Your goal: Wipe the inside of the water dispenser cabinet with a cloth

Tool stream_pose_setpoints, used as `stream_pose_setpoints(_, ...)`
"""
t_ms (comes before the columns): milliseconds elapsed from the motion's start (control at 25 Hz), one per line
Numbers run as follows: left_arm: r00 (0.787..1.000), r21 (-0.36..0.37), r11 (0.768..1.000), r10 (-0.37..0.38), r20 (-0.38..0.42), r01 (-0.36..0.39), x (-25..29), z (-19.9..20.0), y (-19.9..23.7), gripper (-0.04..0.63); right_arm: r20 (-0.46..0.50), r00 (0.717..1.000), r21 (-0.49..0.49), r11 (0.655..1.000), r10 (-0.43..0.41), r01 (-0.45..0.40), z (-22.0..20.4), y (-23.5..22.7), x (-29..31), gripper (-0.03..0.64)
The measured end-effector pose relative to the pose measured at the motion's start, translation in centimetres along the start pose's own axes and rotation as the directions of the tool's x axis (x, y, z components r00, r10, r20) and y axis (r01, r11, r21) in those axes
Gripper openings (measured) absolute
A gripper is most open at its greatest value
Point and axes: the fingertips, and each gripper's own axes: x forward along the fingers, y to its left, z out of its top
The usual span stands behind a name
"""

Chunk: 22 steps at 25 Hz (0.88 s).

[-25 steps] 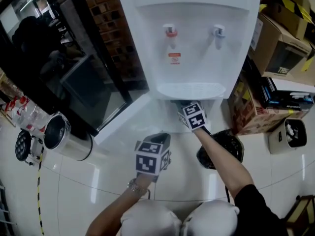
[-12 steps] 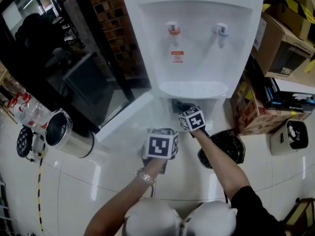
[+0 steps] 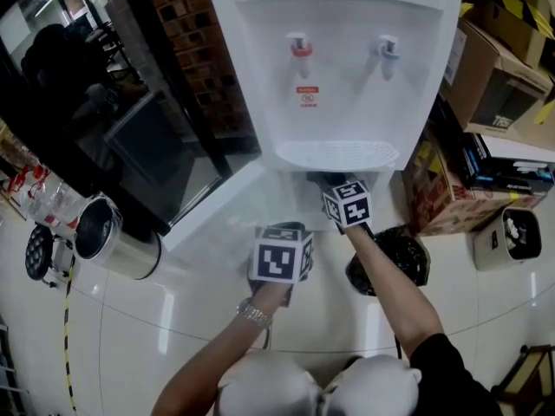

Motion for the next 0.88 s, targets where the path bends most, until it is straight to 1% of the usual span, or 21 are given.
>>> stream_pose_setpoints(80, 1.0, 0.004, 1.0, -0.003, 0.002, 0.003, -0.2, 0.0, 0.1, 0.002, 0.031, 1.0, -0.022, 1.0, 0.007, -0.007, 1.1, 0.8, 0.6, 0.018)
stream_pose_setpoints(160, 1.0, 0.009, 1.0, 0.001, 0.004, -0.001, -0.5, 0.1, 0.2, 0.002, 0.005, 1.0, -0.048, 0.999, 0.021, -0.021, 0.1, 1.9, 1.8, 0.018)
stream_pose_setpoints(280, 1.0, 0.017, 1.0, 0.009, 0.011, -0.009, -1.0, 0.2, 0.5, 0.002, -0.094, 0.995, -0.078, 0.996, 0.033, -0.04, -3.7, 3.2, 3.4, 0.018)
stream_pose_setpoints(400, 1.0, 0.02, 1.0, 0.014, 0.014, -0.014, -1.5, 0.4, 0.7, 0.002, -0.204, 0.978, -0.1, 0.992, 0.05, -0.071, -7.3, 4.2, 3.7, 0.018)
stream_pose_setpoints(480, 1.0, 0.011, 1.0, 0.012, 0.018, -0.012, -1.5, 0.3, 0.8, 0.002, -0.237, 0.97, -0.083, 0.993, 0.06, -0.081, -8.7, 3.8, 3.3, 0.018)
stream_pose_setpoints(520, 1.0, 0.007, 1.0, 0.011, 0.019, -0.011, -1.5, 0.3, 0.8, 0.002, -0.221, 0.974, -0.061, 0.996, 0.052, -0.067, -8.2, 3.1, 3.1, 0.018)
stream_pose_setpoints(560, 1.0, 0.006, 1.0, 0.011, 0.021, -0.011, -1.5, 0.3, 0.8, 0.002, -0.185, 0.982, -0.03, 0.999, 0.037, -0.043, -7.1, 2.1, 2.6, 0.018)
stream_pose_setpoints(640, 1.0, 0.01, 1.0, 0.014, 0.02, -0.014, -1.5, 0.4, 0.9, 0.002, -0.085, 0.996, 0.038, 0.999, 0.001, 0.002, -3.5, 0.2, 1.7, 0.018)
stream_pose_setpoints(720, 1.0, 0.023, 1.0, 0.016, 0.016, -0.017, -1.6, 0.6, 0.8, 0.002, -0.006, 1.0, 0.073, 0.997, -0.016, 0.017, -0.5, -0.7, 1.2, 0.018)
stream_pose_setpoints(760, 1.0, 0.027, 0.999, 0.017, 0.013, -0.018, -1.6, 0.6, 0.8, 0.002, 0.008, 1.0, 0.071, 0.997, -0.01, 0.009, 0.1, -0.5, 1.3, 0.018)
stream_pose_setpoints(800, 1.0, 0.027, 0.999, 0.018, 0.008, -0.018, -1.5, 0.4, 0.8, 0.002, 0.002, 1.0, 0.06, 0.998, 0.004, -0.004, -0.1, -0.1, 1.8, 0.018)
stream_pose_setpoints(880, 1.0, 0.027, 1.0, 0.014, -0.002, -0.014, -1.4, -0.1, 0.6, 0.002, -0.059, 0.998, 0.018, 0.999, 0.031, -0.03, -2.2, 1.1, 2.9, 0.018)
